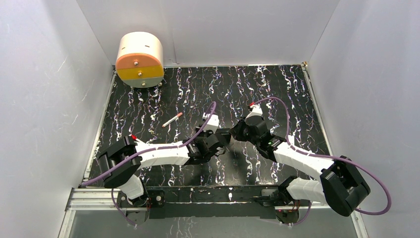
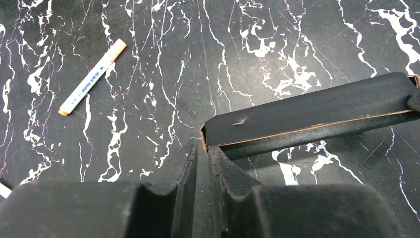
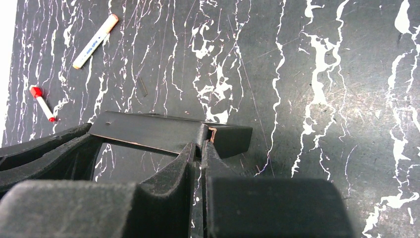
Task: Fold the paper box
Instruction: Close the paper box at the center of the board.
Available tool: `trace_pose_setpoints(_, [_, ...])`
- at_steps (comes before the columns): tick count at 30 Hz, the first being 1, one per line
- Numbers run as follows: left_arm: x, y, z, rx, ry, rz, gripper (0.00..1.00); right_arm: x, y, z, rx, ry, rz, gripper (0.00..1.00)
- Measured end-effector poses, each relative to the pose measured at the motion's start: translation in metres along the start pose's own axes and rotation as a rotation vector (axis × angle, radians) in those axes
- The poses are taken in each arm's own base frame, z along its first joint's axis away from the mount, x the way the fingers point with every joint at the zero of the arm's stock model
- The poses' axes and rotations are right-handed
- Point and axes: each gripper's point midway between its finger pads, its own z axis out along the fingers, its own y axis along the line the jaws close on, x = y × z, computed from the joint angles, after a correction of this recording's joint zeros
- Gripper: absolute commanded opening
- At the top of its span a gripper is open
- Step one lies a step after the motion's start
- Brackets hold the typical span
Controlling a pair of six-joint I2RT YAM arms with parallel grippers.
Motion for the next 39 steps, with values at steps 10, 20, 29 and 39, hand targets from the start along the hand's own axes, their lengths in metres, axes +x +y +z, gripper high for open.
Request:
trace_pose_setpoints(10, [0.002, 0.007, -0.009, 0.052, 0.003, -0.040, 0.41, -0.002, -0.001, 0.002, 0.009, -0.003, -0.028, 0.10])
trace_pose_setpoints(20, [0.015, -0.006, -0.045, 0.353, 0.100, -0.168, 0.61, -0.007, 0.001, 0.007, 0.024, -0.005, -0.050, 0.09])
trace_pose_setpoints(29, [0.015, 0.002, -0.067, 0.568, 0.199, -0.439, 0.69, -0.008, 0.004, 0.007, 0.015, -0.010, -0.052, 0.09])
trace_pose_setpoints(39, [0.004, 0.014, -0.061, 0.613, 0.225, -0.806, 0.78, -0.010, 0.006, 0.008, 0.015, -0.009, -0.056, 0.09])
